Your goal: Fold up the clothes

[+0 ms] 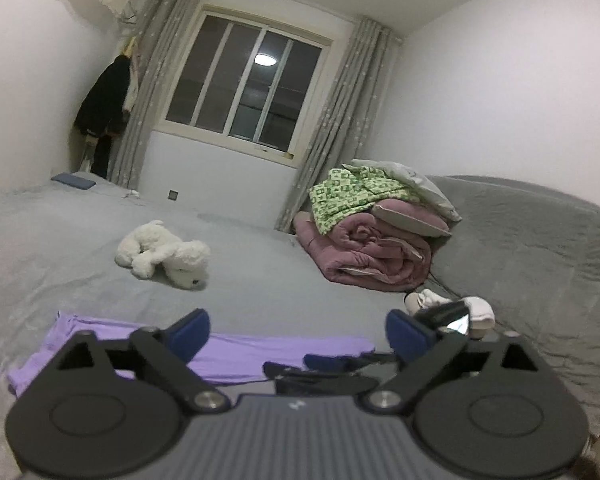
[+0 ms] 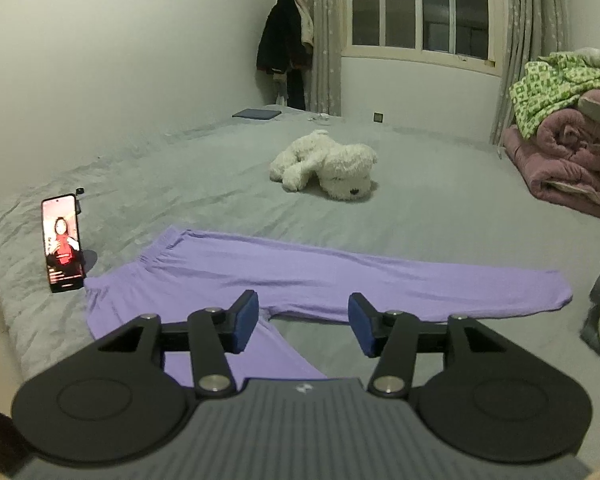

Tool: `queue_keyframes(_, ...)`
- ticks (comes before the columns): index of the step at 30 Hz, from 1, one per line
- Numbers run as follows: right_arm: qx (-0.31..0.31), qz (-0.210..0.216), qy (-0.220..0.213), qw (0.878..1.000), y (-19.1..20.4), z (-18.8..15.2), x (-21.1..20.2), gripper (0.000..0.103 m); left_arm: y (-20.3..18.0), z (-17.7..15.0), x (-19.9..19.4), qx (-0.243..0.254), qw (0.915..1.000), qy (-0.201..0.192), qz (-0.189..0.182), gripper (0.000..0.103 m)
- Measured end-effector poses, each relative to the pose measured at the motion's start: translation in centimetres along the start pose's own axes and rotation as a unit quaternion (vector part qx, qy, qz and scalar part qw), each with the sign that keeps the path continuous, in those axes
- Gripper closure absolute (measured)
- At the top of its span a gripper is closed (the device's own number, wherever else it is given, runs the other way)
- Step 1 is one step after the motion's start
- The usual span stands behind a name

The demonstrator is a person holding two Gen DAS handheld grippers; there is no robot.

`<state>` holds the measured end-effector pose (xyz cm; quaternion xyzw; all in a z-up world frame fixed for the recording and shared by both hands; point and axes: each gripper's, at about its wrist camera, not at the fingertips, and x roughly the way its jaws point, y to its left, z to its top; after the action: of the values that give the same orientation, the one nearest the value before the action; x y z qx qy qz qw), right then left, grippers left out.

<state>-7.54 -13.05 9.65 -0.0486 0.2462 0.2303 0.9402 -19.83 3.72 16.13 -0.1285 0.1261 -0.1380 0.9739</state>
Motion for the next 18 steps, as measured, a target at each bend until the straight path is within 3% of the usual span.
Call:
queue_keyframes(4, -0.002, 0.008, 0.003, 1.0, 0.0, 0.5, -0.8, 0.036, 1.8, -0.8, 0.6, -0.005, 0.9998, 0.01, 0.015, 0.001)
queue_keyframes(9, -0.003, 0.011, 0.016, 1.0, 0.2, 0.7, 0.2, 0.032, 5.7, -2.6, 2.5, -0.02, 0.9975, 0.029, 0.061, 0.001)
queue_keyframes(18, 0.016, 0.017, 0.051, 0.998, 0.7, 0.7, 5.8, 0.031, 13.2, -6.5, 7.9, -0.012, 0.9901, 0.041, 0.134, 0.001)
